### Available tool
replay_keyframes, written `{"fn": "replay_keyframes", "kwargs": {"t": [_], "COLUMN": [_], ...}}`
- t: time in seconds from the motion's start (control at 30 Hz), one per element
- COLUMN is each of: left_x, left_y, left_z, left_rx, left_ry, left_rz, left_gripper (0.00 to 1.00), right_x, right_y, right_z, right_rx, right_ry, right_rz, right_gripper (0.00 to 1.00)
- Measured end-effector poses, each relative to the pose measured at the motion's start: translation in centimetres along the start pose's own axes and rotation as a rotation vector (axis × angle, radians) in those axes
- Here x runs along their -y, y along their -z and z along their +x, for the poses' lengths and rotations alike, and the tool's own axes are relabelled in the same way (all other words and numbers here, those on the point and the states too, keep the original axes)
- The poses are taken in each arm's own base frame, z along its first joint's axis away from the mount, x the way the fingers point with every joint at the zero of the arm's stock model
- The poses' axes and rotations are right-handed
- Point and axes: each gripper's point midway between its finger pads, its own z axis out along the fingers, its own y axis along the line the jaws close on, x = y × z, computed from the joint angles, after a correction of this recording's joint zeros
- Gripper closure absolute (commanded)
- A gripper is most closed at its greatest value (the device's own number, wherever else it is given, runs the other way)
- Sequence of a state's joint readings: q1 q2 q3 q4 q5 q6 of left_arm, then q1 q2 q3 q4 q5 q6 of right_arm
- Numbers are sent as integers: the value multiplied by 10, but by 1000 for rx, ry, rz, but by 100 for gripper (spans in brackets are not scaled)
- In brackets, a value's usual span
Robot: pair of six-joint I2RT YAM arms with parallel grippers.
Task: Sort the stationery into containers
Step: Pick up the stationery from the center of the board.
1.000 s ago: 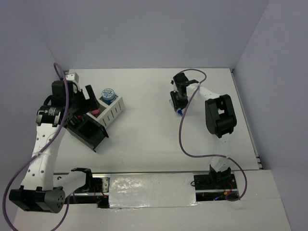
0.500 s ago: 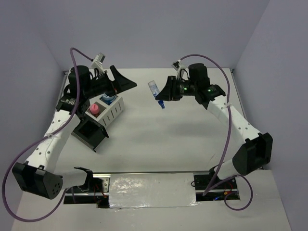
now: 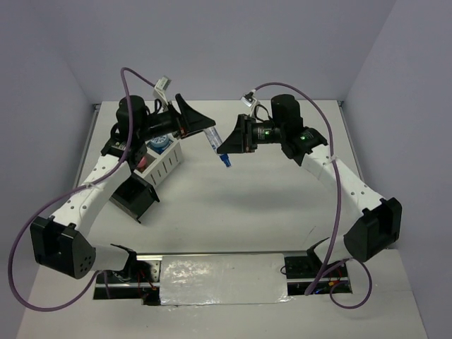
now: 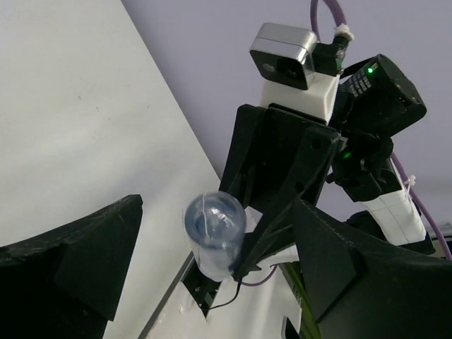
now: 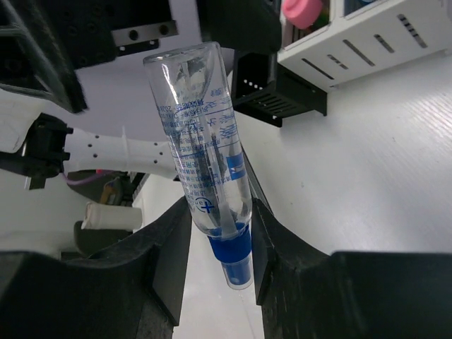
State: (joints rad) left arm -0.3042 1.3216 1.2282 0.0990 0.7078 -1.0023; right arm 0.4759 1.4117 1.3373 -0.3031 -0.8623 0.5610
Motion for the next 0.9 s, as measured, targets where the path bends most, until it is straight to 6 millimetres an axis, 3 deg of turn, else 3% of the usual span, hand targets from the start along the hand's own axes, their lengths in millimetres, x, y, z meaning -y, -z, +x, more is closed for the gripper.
{"fn": "replay_keyframes", "kwargs": {"t": [0.07, 0.17, 0.2, 0.27, 0.3, 0.4, 0.43, 0.47, 0.53, 0.57, 0.67, 0.8, 0.9], "left_x": [2, 6, 7, 8, 9, 11, 9, 8, 9, 9, 6, -5, -1], "left_y": [-3, -5, -5, -6, -6, -6, -6, -7, -7, -7, -8, -1, 8], "left_z": [3, 9, 10, 12, 13, 13, 13, 13, 13, 12, 8, 5, -3], "left_rx": [-10, -26, -30, -37, -41, -43, -45, -47, -47, -44, -14, 83, 185], "left_ry": [-2, -1, 0, 1, 1, -14, -8, -6, -2, 5, 19, 76, 101], "left_rz": [12, 28, 32, 37, 39, 49, 46, 46, 49, 47, 25, -28, -29], "left_gripper": [4, 15, 30, 45, 67, 100, 100, 100, 100, 100, 100, 100, 100], "right_x": [-8, -19, -21, -25, -26, -23, -22, -22, -21, -22, -18, -16, -28], "right_y": [-3, -6, -7, -7, -8, -11, -12, -12, -12, -13, -11, -3, 1], "right_z": [0, -6, -7, -9, -9, -9, -9, -9, -9, -10, -13, -9, -15], "right_rx": [-12, -14, -15, -20, -25, -45, -45, -46, -46, -41, 20, 137, 224], "right_ry": [10, 33, 35, 43, 44, 41, 40, 40, 33, 24, -2, -75, -80], "right_rz": [-19, -45, -49, -61, -65, -60, -58, -56, -59, -63, -94, -137, -170], "right_gripper": [100, 100, 100, 100, 100, 100, 100, 91, 56, 32, 1, 0, 0]}}
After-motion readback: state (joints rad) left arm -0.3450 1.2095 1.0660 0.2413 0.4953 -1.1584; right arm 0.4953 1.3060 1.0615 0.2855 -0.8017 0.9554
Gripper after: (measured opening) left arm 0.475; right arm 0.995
